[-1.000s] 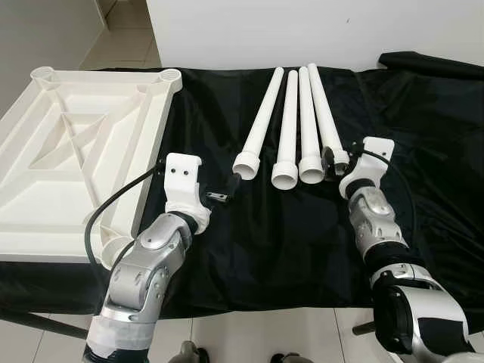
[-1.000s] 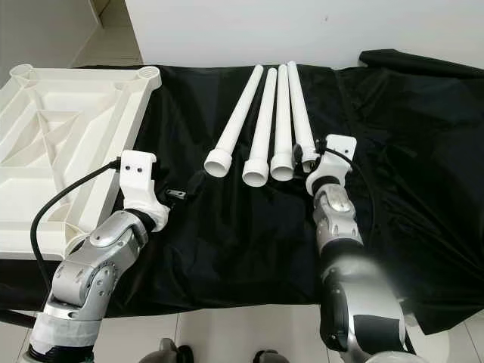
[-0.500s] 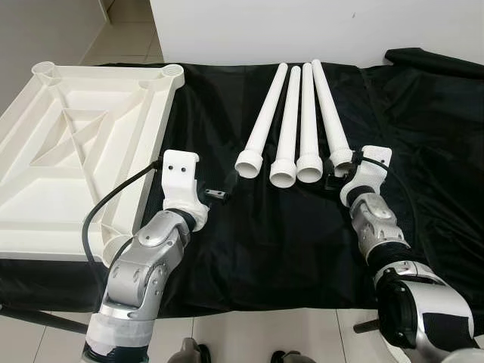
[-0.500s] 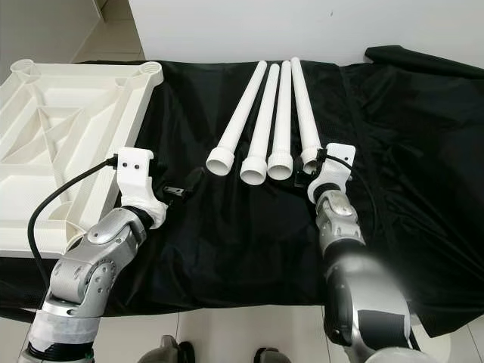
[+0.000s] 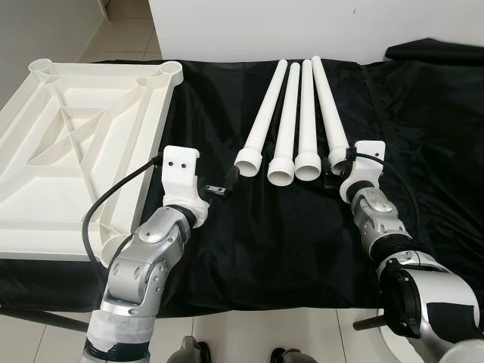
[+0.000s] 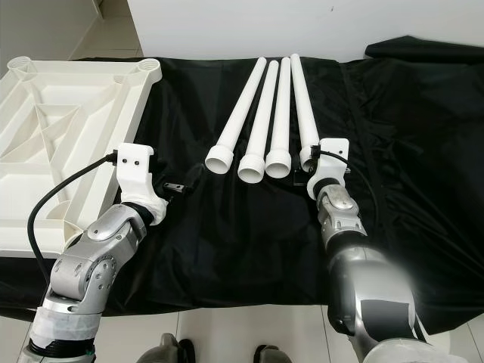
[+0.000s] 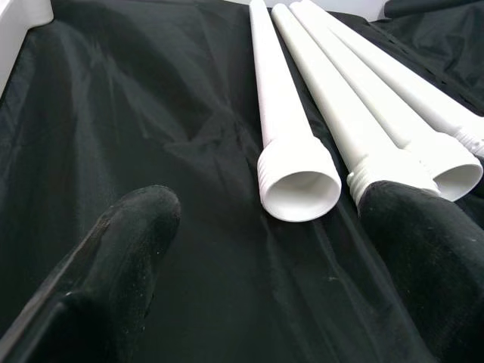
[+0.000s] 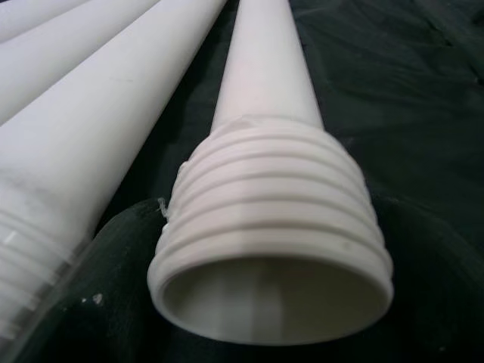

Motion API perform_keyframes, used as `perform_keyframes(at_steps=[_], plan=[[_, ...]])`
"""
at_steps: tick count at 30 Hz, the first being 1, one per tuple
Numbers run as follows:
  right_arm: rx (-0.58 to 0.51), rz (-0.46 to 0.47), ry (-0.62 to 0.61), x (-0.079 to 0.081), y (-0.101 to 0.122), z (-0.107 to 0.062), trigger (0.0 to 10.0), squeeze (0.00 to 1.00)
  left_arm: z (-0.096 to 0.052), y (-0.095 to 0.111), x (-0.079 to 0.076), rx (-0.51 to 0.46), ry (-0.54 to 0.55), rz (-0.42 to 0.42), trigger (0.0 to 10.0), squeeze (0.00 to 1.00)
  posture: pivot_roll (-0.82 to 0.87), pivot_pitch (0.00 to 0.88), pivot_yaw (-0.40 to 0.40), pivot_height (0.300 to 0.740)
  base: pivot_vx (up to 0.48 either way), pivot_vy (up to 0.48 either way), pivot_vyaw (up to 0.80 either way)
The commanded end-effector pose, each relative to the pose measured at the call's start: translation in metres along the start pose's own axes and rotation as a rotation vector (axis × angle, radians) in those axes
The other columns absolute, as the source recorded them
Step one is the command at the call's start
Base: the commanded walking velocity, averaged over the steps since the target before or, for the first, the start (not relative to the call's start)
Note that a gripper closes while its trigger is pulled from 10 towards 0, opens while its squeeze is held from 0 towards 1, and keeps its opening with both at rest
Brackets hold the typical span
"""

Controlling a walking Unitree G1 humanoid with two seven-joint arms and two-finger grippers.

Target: Building children table

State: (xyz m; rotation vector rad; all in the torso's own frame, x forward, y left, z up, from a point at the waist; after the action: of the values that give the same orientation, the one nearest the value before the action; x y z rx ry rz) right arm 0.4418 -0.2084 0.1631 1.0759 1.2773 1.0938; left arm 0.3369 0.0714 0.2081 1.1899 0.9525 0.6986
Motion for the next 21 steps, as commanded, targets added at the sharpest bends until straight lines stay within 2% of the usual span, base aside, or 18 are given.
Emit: perform_keyframes(at_steps=[1, 2, 3, 4, 5, 7, 11, 17, 18, 19, 20, 21], plan=[[0.011, -0.012, 0.028, 0.005, -0.002, 0.000, 6.7, 0.00, 0.000, -0.004, 0.006, 0.015, 0.049, 0.006, 10.0, 0.00, 0.06, 0.185, 0.055, 0.740, 0.000, 0.000, 0.00], [0.011, -0.012, 0.028, 0.005, -0.002, 0.000, 6.7, 0.00, 0.000, -0.004, 0.006, 0.015, 0.049, 0.006, 10.0, 0.00, 0.06, 0.185, 0.055, 0.740, 0.000, 0.000, 0.00], [0.012, -0.017, 0.036, 0.007, -0.003, 0.000, 3.0, 0.00, 0.000, -0.004, 0.006, 0.014, 0.051, 0.007, 10.0, 0.00, 0.06, 0.182, 0.054, 0.740, 0.000, 0.000, 0.00], [0.012, -0.017, 0.036, 0.007, -0.003, 0.000, 3.0, 0.00, 0.000, -0.004, 0.006, 0.014, 0.051, 0.007, 10.0, 0.00, 0.06, 0.182, 0.054, 0.740, 0.000, 0.000, 0.00], [0.014, -0.020, 0.040, 0.008, -0.003, 0.001, 0.4, 0.00, 0.000, -0.004, 0.006, 0.012, 0.051, 0.007, 10.0, 0.00, 0.06, 0.182, 0.054, 0.740, 0.000, 0.000, 0.00], [0.015, -0.016, 0.047, 0.010, -0.004, 0.001, 0.0, 0.00, 0.001, -0.003, 0.006, 0.011, 0.051, 0.008, 10.0, 0.00, 0.05, 0.178, 0.057, 0.740, 0.000, 0.000, 0.00], [0.011, 0.037, 0.067, 0.014, -0.004, 0.000, 0.0, 0.00, 0.003, -0.002, 0.007, 0.007, 0.048, 0.032, 10.0, 0.00, 0.05, 0.174, 0.060, 0.740, 0.000, 0.000, 0.00], [0.008, 0.038, 0.059, 0.013, -0.006, -0.001, 0.0, 0.00, 0.004, 0.001, 0.015, 0.000, 0.068, 0.040, 10.0, 0.00, 0.05, 0.168, 0.062, 0.740, 0.000, 0.000, 0.00], [0.001, 0.038, 0.054, 0.013, -0.007, -0.002, 0.2, 0.00, 0.004, 0.002, 0.016, -0.002, 0.068, 0.043, 10.0, 0.00, 0.05, 0.166, 0.063, 0.740, 0.000, 0.000, 0.00], [-0.010, 0.028, 0.045, 0.012, -0.007, -0.003, 4.3, 0.00, 0.005, 0.003, 0.017, -0.005, 0.069, 0.046, 10.0, 0.00, 0.05, 0.159, 0.064, 0.740, 0.000, 0.000, 0.00], [-0.010, 0.028, 0.045, 0.012, -0.007, -0.003, 4.3, 0.00, 0.005, 0.003, 0.017, -0.005, 0.069, 0.046, 10.0, 0.00, 0.05, 0.159, 0.064, 0.740, 0.000, 0.000, 0.00], [-0.024, 0.004, 0.034, 0.011, -0.006, -0.003, 10.0, 0.00, 0.006, 0.004, 0.018, -0.008, 0.068, 0.051, 10.0, 0.00, 0.05, 0.158, 0.064, 0.740, 0.000, 0.000, 0.00]])
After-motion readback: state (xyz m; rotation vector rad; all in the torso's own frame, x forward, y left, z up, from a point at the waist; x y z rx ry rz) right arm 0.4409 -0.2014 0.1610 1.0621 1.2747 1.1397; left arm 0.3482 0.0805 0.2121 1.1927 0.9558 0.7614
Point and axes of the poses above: a point about 5 cm out from each wrist's last joint towards the gripper, its own z axis pointing out of the wrist towards the gripper, its own y axis along the axis of the wrist's last joint, x = y × z, the point moved 5 cm from there along z, pointing out of the wrist towards the gripper, and after that the axes turned 7 degrees about -z, right-handed, at the moved point
